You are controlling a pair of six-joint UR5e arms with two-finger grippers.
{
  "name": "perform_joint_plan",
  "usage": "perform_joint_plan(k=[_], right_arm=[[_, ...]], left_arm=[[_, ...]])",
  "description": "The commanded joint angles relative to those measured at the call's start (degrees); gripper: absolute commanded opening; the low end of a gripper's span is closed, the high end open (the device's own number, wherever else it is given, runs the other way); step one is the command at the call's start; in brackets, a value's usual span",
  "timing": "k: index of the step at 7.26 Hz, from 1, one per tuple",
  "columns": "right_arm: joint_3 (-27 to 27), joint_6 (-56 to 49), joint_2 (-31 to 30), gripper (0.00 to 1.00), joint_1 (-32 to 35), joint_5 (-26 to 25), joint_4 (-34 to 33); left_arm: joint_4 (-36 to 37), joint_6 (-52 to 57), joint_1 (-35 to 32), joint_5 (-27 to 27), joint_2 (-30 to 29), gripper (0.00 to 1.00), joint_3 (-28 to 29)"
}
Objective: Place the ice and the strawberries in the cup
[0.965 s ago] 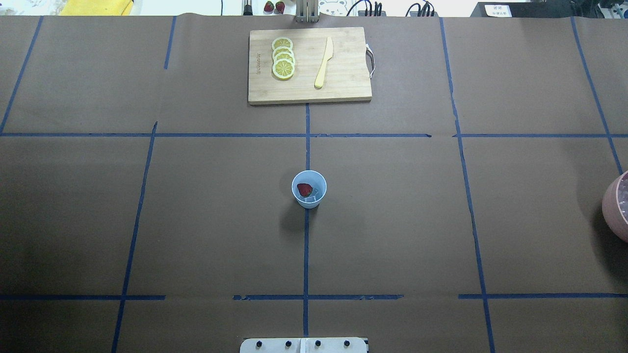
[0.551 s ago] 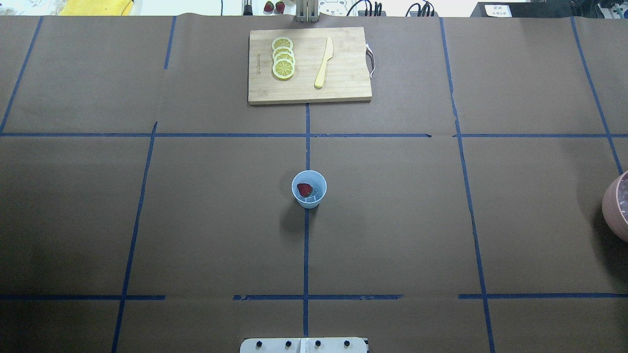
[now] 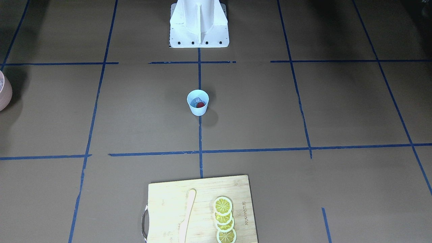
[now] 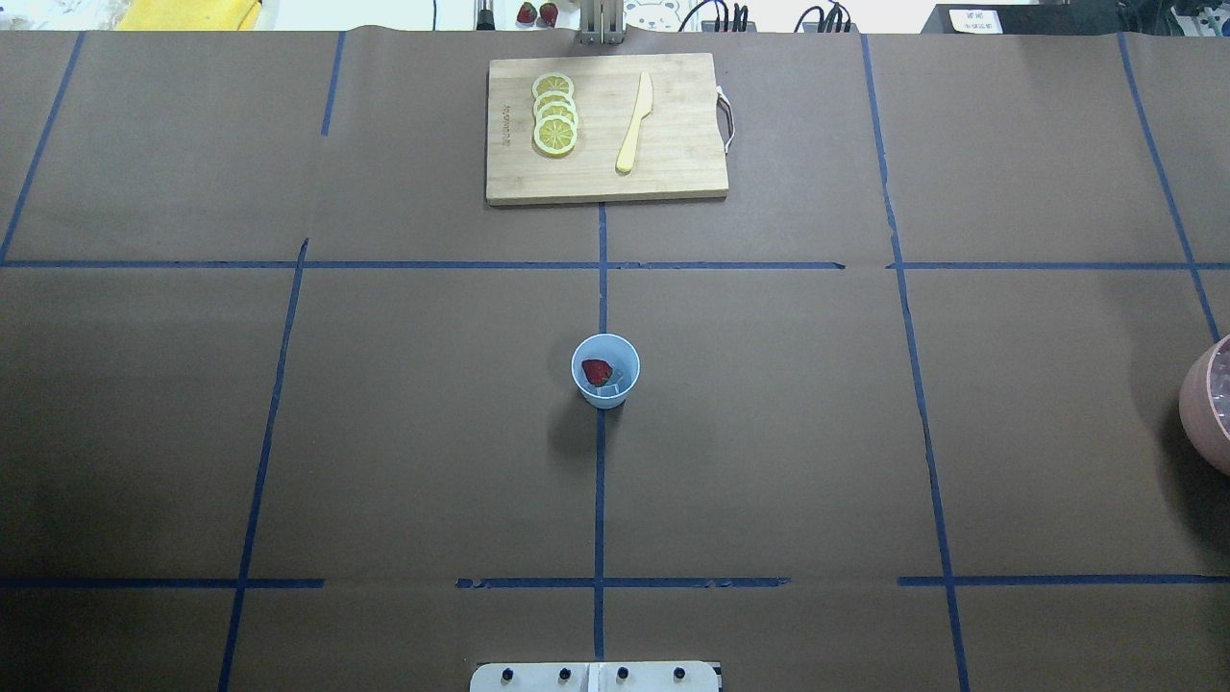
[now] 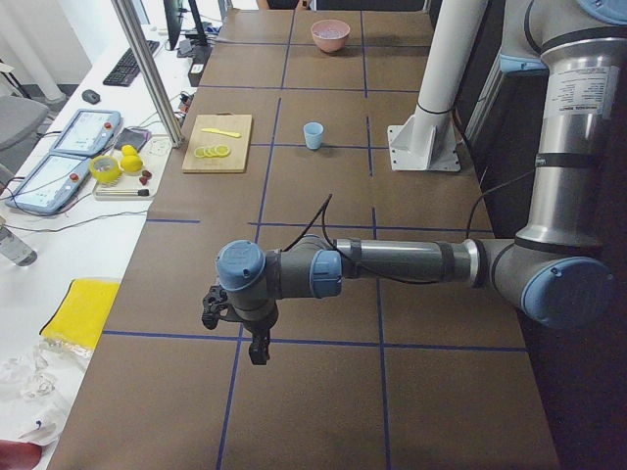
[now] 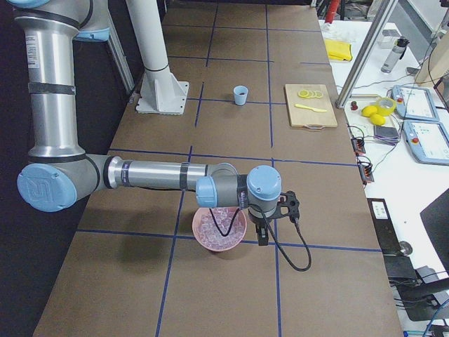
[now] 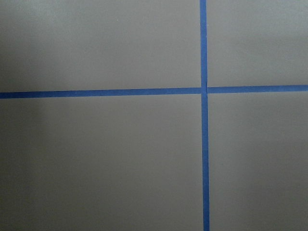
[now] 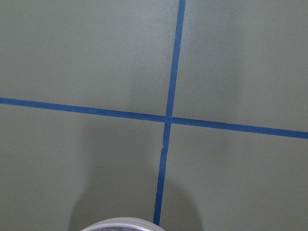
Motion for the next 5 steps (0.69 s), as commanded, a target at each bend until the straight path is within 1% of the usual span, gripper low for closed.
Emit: perform_joint_plan(k=[1,5], right_arm=[[0.0,0.0,0.0,0.99,0.0,0.0,0.0],[0.0,0.0,-0.1,0.99,0.0,-0.8,0.0]], left_arm=[[0.0,0.0,0.1,0.0,0.0,1.0,0.0],[-0.1,0.0,0.1,0.0,0.0,1.0,0.1]])
